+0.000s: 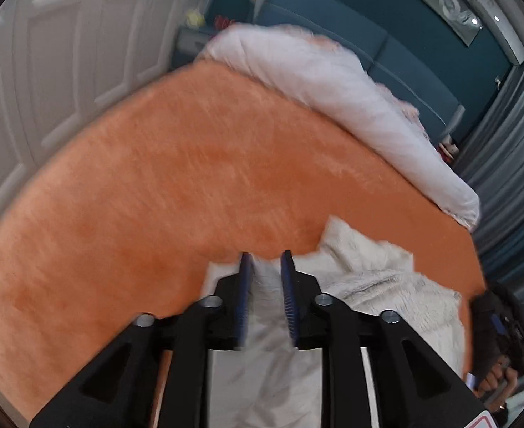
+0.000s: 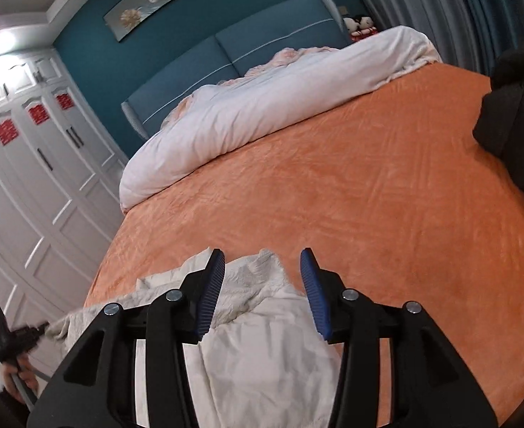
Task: Fold large clothes
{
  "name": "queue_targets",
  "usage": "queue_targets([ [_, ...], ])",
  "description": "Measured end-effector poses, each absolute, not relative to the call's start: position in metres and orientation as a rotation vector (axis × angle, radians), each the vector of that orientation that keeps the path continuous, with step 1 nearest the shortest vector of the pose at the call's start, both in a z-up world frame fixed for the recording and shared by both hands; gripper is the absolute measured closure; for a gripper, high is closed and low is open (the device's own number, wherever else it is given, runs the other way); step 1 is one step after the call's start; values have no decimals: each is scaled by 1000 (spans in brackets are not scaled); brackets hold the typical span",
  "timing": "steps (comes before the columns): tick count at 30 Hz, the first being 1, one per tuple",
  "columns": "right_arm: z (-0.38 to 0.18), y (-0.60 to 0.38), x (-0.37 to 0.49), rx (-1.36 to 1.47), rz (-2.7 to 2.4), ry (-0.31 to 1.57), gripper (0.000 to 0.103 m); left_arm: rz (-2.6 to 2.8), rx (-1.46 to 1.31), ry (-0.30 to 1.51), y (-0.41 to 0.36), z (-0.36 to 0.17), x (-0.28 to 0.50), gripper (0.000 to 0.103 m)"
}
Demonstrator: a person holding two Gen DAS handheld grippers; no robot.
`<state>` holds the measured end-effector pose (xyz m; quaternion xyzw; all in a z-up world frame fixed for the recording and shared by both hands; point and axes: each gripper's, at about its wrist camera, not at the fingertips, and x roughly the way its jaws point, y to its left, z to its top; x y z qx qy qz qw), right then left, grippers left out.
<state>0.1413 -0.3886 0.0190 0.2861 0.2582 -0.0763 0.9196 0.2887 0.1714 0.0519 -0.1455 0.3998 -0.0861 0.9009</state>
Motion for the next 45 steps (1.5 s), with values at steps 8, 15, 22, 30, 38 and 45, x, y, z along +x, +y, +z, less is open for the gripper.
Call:
queue_targets([
  [8, 15, -307, 166, 372, -44, 607, 64, -86, -194, 617, 157, 94, 267, 39],
  [15, -18, -237, 224, 194, 7, 723, 70, -172, -51, 802, 54, 5, 285, 39],
  [22, -61, -290, 240, 213, -158, 786, 79, -111, -28, 840, 34, -44, 312, 39],
  [30, -106, -322, 228, 342, -142, 774, 89, -127, -25, 810, 43, -83, 324, 35],
  [38, -125, -333, 229, 441, -111, 750, 90, -131, -64, 798, 43, -102, 331, 34],
  [45, -126, -330, 230, 437, -119, 755, 90, -119, -43, 806, 40, -105, 333, 34],
])
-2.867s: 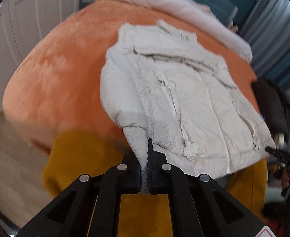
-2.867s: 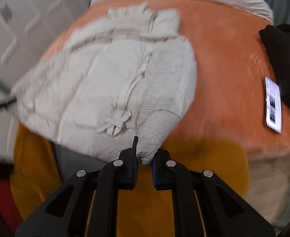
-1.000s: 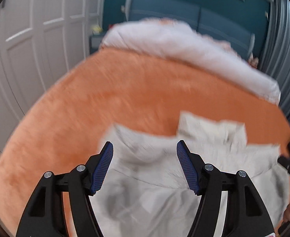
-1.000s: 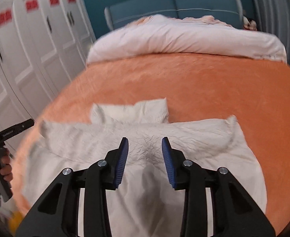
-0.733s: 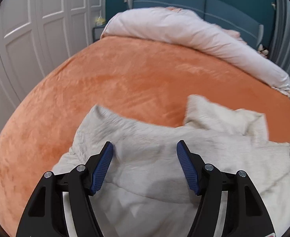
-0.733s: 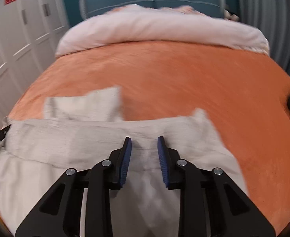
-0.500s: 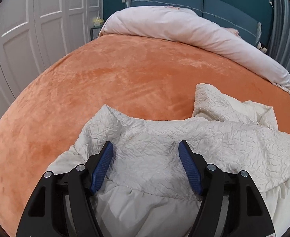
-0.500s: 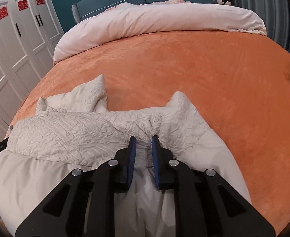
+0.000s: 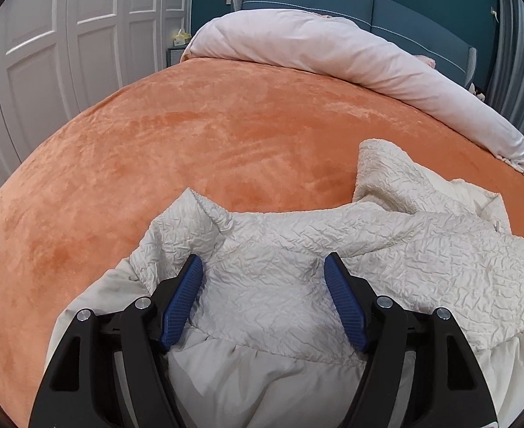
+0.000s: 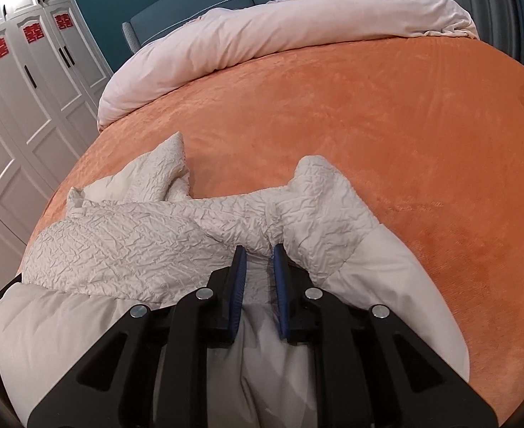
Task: Fold large clothes
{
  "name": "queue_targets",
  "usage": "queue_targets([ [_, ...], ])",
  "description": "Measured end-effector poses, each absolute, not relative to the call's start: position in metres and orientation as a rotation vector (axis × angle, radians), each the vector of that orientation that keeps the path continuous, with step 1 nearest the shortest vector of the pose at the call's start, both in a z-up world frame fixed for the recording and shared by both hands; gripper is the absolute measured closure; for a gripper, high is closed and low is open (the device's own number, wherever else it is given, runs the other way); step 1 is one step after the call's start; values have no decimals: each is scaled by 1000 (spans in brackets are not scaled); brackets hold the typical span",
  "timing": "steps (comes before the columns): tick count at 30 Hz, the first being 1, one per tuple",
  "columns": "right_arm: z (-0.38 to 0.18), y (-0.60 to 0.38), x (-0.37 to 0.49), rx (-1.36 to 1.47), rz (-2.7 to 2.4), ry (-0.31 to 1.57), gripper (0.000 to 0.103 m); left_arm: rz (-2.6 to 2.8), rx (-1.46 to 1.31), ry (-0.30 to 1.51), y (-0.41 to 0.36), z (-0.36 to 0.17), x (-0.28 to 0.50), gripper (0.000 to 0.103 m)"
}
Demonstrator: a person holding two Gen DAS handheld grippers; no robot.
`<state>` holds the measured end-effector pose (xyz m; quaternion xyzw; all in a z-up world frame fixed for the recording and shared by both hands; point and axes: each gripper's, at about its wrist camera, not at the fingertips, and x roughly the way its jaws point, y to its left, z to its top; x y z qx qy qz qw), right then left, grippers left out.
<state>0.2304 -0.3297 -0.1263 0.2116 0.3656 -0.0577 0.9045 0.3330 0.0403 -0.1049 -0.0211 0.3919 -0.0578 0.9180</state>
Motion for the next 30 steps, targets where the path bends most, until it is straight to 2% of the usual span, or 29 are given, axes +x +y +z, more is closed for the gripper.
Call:
queue_targets([
  [4, -114, -325, 233, 392, -144, 790, 88, -90, 10, 817, 36, -92, 330, 34],
  [6, -92, -315, 234, 339, -167, 801, 80, -71, 21, 812, 36, -71, 325, 35],
  [10, -51, -292, 252, 292, -100, 763, 80, -174, -70, 769, 27, -22, 331, 33],
  [13, -38, -277, 287, 290, -53, 790, 80, -245, -120, 814, 2, -7, 357, 33],
  [17, -58, -268, 335, 280, -80, 902, 80, -253, -22, 901, -47, -25, 393, 33],
  [20, -82, -266, 358, 318, -42, 1002, 95, -241, 26, 945, -70, -48, 409, 34],
  [25, -112, -255, 384, 251, -15, 1068, 96, -192, 22, 1048, -74, -93, 435, 35],
  [26, -116, -257, 387, 261, -20, 1067, 99, -192, -3, 1057, -71, -100, 439, 33],
  [30, -129, -266, 397, 312, -22, 1047, 102, -184, -28, 1048, -68, -113, 442, 28],
])
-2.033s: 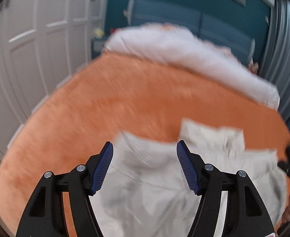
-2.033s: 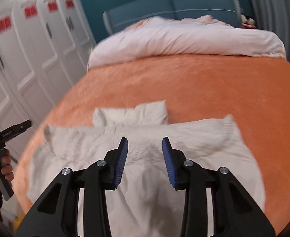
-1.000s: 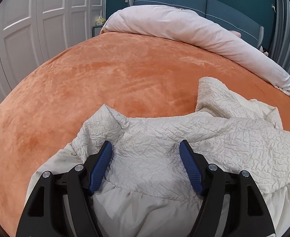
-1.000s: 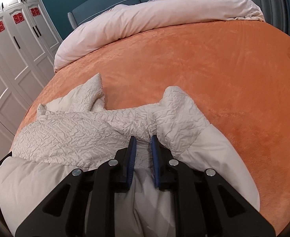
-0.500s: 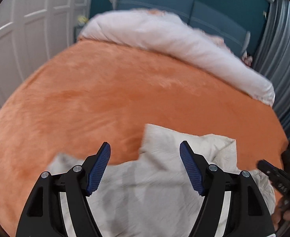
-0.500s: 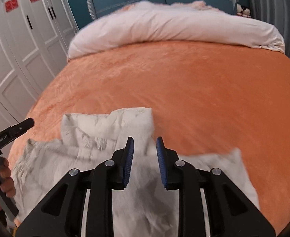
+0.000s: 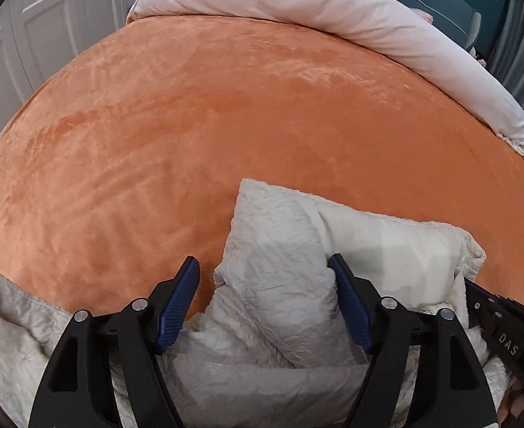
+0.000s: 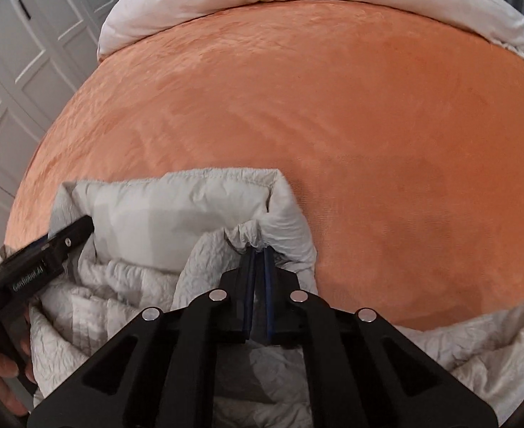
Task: Fold large clothes
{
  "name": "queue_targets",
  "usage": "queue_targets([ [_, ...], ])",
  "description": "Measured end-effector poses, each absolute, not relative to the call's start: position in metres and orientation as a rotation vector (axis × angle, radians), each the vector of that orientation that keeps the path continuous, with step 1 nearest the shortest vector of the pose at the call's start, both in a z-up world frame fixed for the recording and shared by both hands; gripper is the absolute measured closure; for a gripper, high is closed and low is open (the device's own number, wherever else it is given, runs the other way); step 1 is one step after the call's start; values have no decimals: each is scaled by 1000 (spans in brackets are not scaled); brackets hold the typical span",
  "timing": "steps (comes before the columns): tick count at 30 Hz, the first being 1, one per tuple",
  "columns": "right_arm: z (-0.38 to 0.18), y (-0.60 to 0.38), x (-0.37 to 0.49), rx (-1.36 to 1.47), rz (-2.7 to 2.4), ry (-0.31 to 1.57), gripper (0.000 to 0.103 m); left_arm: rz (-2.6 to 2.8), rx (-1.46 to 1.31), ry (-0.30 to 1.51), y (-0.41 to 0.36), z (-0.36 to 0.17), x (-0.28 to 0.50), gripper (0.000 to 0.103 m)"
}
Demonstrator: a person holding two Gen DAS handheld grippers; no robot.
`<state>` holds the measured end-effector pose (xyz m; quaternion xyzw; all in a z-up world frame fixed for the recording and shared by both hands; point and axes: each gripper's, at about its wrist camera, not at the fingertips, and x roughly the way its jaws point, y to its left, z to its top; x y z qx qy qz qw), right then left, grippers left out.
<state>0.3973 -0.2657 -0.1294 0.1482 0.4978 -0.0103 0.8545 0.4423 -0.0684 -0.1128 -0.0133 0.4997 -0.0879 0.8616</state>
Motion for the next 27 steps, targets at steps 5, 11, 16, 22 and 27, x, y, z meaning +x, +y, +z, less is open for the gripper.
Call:
queue_targets([
  [5, -133, -259, 394, 278, -37, 1001, 102, -164, 5, 1025, -74, -121, 438, 23],
  [11, -129, -259, 389, 277, -45, 972, 101, -144, 38, 1006, -77, -122, 434, 23],
  [16, -89, -264, 347, 373, -59, 896, 94, -102, 45, 994, -70, -107, 425, 24],
  [22, -44, -229, 267, 295, 38, 857, 94, -115, -129, 932, -18, -44, 359, 24],
  [27, -43, -193, 217, 291, 94, 876, 94, -130, -87, 889, 20, -20, 281, 24],
])
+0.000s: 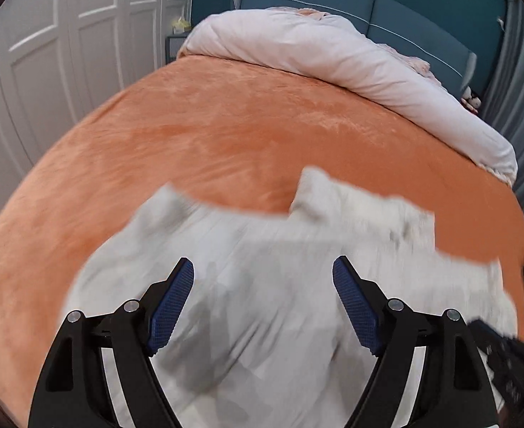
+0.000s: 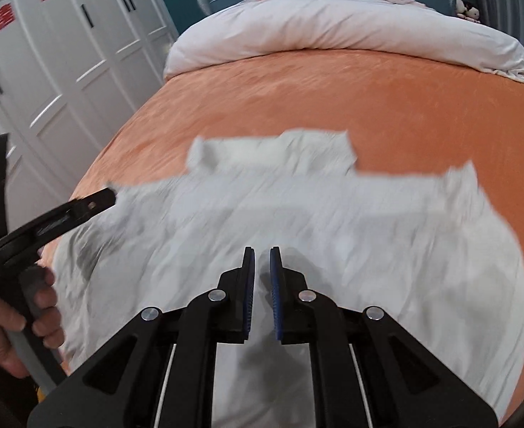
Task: Fold large clothes
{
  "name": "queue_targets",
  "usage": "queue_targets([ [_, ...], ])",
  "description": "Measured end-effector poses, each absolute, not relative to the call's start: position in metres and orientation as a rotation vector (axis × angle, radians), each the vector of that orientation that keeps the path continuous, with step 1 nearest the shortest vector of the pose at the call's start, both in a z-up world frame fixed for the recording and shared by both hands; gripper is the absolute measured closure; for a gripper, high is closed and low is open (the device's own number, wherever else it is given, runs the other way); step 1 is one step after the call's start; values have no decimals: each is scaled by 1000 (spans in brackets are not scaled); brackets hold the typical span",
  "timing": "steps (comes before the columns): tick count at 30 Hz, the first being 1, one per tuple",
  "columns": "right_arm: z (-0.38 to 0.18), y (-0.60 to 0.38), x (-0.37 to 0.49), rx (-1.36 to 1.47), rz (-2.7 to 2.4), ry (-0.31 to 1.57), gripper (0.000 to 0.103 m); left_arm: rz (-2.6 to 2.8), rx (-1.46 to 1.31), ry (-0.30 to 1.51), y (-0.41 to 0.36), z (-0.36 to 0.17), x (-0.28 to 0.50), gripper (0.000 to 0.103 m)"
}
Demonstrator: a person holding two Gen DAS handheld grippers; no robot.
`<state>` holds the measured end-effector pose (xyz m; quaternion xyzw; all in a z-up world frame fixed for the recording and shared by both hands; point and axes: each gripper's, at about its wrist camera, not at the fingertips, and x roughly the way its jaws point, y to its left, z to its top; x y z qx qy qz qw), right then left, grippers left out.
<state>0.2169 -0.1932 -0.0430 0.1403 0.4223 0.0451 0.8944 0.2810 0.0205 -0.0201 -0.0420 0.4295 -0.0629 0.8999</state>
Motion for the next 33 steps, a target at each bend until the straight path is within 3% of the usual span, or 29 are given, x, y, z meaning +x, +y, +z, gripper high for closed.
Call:
queue_targets([
  [4, -54, -180, 178, 330, 106, 892, 90, -119, -30, 912, 44, -30, 232, 24],
  [5, -52, -183, 168, 329, 92, 881, 85, -114, -42, 918, 53, -34, 222, 24],
  [8, -40, -207, 143, 310, 1, 824, 54, -102, -125, 940, 86, -41, 212, 24],
  [11, -27, -257, 130, 322, -136, 774, 48, -63, -264, 939, 127, -40, 219, 24],
  [12, -25, -281, 130, 344, -194, 762, 37, -54, -330, 923, 142, -38, 225, 22],
  [14, -32, -312, 139, 372, -273, 777, 29, -29, -391, 913, 159, -38, 238, 21],
  [16, -54, -339, 155, 415, -323, 854, 30, -24, -439, 947, 168, -46, 257, 21],
  [17, -65, -345, 163, 430, -319, 895, 38, -37, -454, 967, 169, -52, 264, 22],
  [18, -73, -347, 169, 446, -299, 927, 57, -54, -460, 986, 168, -57, 271, 27],
  [19, -75, -346, 171, 469, -269, 939, 65, -73, -450, 1000, 165, -62, 277, 35],
  [20, -69, -343, 169, 477, -241, 921, 89, -99, -424, 1009, 159, -64, 281, 60],
  [21, -58, -341, 164, 480, -204, 882, 97, -112, -410, 1015, 159, -63, 280, 78],
  [23, -25, -337, 139, 497, -163, 745, 100, -147, -417, 984, 158, -52, 272, 94],
  [25, -11, -341, 108, 522, -172, 666, 101, -182, -417, 925, 161, -35, 257, 97],
  [27, -30, -351, 94, 526, -201, 694, 101, -166, -372, 913, 159, -34, 246, 98],
  [30, -104, -362, 107, 548, -227, 884, 100, -128, -329, 991, 155, -69, 250, 96],
  [33, -104, -356, 112, 543, -256, 865, 98, -85, -361, 1014, 152, -84, 248, 95],
])
